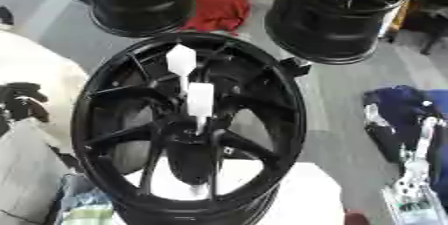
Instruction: Pull the pin out of the wheel hub.
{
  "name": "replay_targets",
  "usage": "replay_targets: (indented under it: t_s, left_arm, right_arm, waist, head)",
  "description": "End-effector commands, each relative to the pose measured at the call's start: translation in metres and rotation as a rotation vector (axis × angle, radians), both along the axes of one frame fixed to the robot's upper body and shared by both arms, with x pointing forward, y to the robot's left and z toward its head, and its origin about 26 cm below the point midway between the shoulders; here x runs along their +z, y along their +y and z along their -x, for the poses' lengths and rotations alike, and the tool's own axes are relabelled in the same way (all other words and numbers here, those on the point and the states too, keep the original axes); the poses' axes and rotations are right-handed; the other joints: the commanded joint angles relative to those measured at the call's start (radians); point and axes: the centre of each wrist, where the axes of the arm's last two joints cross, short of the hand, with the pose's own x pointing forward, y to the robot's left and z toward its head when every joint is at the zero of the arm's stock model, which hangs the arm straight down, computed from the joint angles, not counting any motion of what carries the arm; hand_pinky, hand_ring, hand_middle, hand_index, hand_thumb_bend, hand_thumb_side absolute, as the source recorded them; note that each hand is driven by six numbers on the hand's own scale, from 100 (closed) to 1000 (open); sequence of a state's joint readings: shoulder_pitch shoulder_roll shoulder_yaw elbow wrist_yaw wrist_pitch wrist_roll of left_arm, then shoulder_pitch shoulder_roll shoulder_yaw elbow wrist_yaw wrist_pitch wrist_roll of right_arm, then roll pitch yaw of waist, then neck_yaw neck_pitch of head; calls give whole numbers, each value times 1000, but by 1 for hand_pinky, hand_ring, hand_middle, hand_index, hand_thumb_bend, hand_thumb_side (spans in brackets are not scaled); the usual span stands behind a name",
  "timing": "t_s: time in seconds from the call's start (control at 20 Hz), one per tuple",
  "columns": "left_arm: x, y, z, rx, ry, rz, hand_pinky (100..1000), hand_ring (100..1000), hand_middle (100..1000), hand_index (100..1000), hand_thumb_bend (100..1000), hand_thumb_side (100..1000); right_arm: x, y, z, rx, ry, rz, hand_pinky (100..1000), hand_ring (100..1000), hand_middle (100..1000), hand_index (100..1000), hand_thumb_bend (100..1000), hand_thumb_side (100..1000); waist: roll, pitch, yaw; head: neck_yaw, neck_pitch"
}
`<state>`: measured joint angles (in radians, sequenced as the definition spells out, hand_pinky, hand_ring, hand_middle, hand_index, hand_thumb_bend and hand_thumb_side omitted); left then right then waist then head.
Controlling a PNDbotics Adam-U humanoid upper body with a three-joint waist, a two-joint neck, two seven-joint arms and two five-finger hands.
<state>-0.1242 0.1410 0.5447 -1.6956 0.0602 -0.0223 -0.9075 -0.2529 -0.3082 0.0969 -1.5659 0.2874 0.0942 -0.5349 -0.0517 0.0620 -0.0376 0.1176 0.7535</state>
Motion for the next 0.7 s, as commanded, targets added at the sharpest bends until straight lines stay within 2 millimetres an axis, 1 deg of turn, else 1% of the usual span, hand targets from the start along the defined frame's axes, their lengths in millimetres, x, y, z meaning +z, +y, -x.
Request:
replay_targets:
  t_s: [0.05,0.2,0.35,0.45,0.55,0.7]
  left_arm:
    - [12,1,-1,-9,-20,-35,597,581,629,795,100,798]
    - [12,0,-2,-15,-17,-41,597,580,629,795,100,798]
    - [12,-1,-3,-23,-14,-47,597,580,629,795,100,798]
    - [12,-2,-3,-27,-13,-50,597,580,629,795,100,798]
    - [12,-3,-4,-32,-13,-53,597,580,629,795,100,798]
    - [11,-4,-5,-37,-12,-55,597,580,629,795,100,798]
  right_arm:
    - [43,0,-6,62,-72,145,745,661,718,865,410,418]
    - [77,15,-8,166,-153,266,759,679,736,880,414,433]
    - [108,30,-6,285,-225,363,775,710,763,897,421,445]
    - [127,40,-2,371,-265,414,777,717,769,899,423,446]
    - [145,49,4,456,-294,465,787,744,797,915,429,454]
    - [166,64,14,566,-311,537,788,748,802,917,429,455]
  waist:
    - [-1,-18,5]
    - [-7,-23,16]
    - [-12,-27,26]
    - [-13,-27,31]
    - [-16,-29,39]
    - [-16,-29,47]
  head:
    - [-4,-2]
    - [-16,1]
    - [-26,6]
    - [-30,7]
    - [-39,9]
    - [-48,8]
